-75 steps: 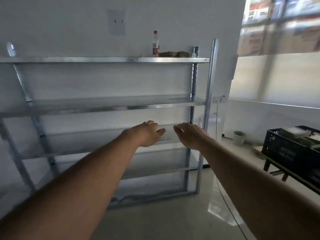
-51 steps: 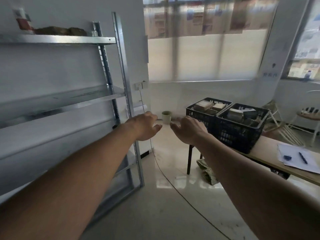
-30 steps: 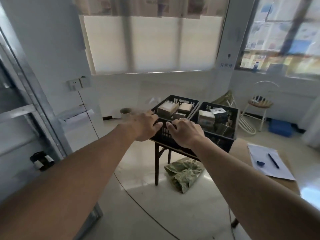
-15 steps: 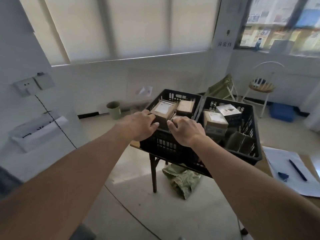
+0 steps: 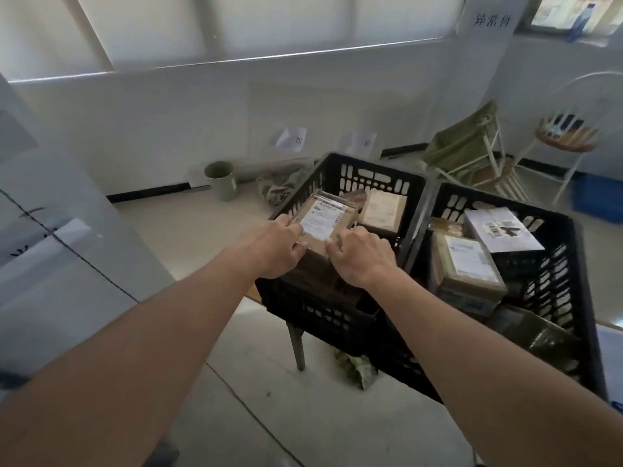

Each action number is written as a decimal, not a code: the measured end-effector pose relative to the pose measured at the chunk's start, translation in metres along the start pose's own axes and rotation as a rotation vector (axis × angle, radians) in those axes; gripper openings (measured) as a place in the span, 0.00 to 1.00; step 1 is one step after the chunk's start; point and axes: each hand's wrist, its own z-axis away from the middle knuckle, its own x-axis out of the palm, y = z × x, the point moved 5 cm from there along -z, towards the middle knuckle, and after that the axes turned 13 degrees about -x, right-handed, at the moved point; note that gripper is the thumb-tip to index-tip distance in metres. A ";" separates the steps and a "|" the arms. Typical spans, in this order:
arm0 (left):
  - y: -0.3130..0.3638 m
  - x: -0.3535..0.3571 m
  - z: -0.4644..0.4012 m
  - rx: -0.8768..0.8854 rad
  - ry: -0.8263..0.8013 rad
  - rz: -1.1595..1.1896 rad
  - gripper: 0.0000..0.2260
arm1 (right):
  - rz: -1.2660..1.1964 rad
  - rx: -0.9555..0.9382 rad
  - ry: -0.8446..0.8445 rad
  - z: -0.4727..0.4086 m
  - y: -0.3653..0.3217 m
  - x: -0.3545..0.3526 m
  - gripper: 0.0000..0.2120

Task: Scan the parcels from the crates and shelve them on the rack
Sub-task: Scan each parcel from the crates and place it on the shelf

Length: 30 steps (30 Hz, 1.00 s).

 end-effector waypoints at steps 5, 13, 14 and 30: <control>-0.015 0.025 -0.054 0.021 -0.033 0.016 0.25 | -0.033 0.075 -0.010 -0.042 0.010 0.024 0.21; -0.021 0.055 -0.105 0.102 -0.105 0.171 0.29 | -0.117 0.153 0.027 -0.076 0.016 0.048 0.26; -0.020 0.057 -0.109 0.102 -0.131 0.221 0.30 | -0.147 0.162 0.036 -0.078 0.015 0.049 0.28; -0.025 -0.016 -0.106 -0.012 -0.045 0.732 0.37 | -0.666 0.142 0.421 -0.076 -0.006 -0.005 0.34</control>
